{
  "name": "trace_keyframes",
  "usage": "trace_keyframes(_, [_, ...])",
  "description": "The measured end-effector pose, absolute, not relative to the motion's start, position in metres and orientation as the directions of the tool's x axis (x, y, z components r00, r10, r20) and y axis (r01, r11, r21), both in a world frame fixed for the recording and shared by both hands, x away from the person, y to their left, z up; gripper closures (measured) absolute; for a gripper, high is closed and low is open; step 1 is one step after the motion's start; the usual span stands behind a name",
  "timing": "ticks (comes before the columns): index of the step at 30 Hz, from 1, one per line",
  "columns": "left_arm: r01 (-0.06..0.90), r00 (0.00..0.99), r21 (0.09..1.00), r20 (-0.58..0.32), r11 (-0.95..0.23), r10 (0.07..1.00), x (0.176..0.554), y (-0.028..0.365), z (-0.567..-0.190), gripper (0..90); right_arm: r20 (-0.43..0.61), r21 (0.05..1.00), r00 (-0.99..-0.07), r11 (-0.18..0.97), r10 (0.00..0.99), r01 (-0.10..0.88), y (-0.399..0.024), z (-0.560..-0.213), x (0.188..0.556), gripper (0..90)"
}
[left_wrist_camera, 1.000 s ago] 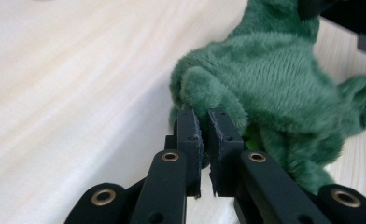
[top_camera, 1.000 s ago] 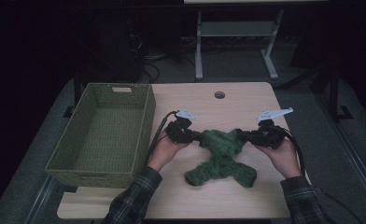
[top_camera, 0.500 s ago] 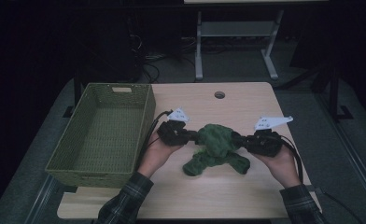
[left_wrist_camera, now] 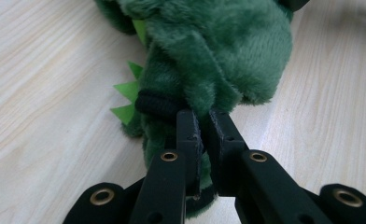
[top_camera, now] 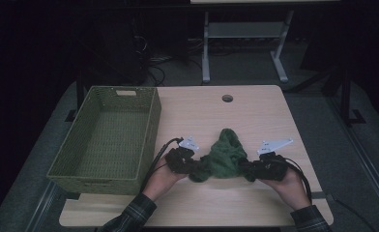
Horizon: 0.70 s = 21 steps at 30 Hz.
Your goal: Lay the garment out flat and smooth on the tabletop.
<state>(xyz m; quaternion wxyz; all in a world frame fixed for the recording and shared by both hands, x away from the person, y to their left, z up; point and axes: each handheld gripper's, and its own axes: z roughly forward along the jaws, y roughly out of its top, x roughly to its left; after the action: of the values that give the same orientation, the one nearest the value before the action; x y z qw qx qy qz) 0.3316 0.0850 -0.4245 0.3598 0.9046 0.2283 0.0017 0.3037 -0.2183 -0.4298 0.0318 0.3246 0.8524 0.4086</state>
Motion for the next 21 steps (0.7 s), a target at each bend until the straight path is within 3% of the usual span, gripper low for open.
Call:
trace_keyframes(6, [0.414, 0.894, 0.657, -0.162, -0.630, 0.418, 0.334, 0.082, -0.424, 83.5, 0.188, 0.763, -0.781, 0.412, 0.596, 0.499, -0.226, -0.404, 0.313, 61.5])
trace_keyframes(12, [0.405, 0.898, 0.655, -0.156, -0.638, 0.411, 0.335, 0.082, -0.424, 83.5, 0.172, 0.788, -0.762, 0.377, 0.625, 0.487, -0.224, -0.382, 0.349, 61.4])
trace_keyframes(21, [0.404, 0.899, 0.658, -0.156, -0.636, 0.409, 0.337, 0.083, -0.422, 83.5, 0.190, 0.740, -0.730, 0.393, 0.657, 0.547, -0.204, -0.398, 0.421, 59.4])
